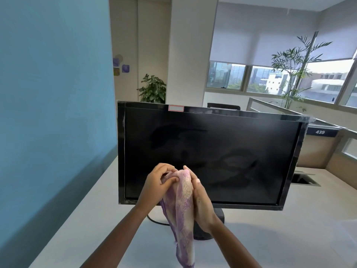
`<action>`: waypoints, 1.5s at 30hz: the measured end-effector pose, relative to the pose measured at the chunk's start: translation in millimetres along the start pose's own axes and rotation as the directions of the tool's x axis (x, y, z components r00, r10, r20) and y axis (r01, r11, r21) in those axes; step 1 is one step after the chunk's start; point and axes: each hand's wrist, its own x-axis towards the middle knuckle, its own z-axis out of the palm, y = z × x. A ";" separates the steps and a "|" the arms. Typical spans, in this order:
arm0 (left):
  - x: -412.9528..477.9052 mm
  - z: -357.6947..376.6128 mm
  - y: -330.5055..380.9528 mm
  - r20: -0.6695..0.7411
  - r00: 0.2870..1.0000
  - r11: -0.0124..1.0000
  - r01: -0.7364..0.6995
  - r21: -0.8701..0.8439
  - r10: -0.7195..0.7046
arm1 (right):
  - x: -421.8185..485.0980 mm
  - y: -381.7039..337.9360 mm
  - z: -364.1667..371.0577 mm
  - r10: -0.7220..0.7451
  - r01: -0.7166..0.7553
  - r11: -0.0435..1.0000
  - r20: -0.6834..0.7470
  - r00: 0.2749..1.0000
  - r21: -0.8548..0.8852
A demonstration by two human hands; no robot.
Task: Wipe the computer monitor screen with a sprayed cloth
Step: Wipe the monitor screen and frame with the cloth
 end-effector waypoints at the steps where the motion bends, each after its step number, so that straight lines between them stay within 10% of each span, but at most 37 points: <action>1: 1.2 3.2 2.8 -0.033 0.999 1.000 -0.009 0.021 0.010 | 0.1 -3.1 -2.9 0.016 -0.017 1.000 0.024 1.000 0.015; 9: 6.1 14.8 26.2 0.003 0.997 0.993 -0.075 0.087 0.075 | 0.1 -26.9 -46.1 0.027 0.010 0.970 0.153 0.988 -0.241; 16: 11.5 18.9 41.8 0.247 0.964 0.985 -0.132 0.110 0.102 | 7.3 -38.4 -109.2 -0.077 0.288 0.661 0.319 0.945 -0.693; 23: 12.1 28.9 46.9 0.312 0.950 0.986 -0.032 0.161 -0.020 | -1.7 -44.1 -151.9 0.041 0.162 0.600 0.233 0.972 -0.783; 45: 21.5 64.5 57.2 0.264 0.902 0.927 0.278 0.252 -0.343 | 2.6 -46.6 -134.6 0.400 -0.446 0.870 -0.229 0.888 -0.210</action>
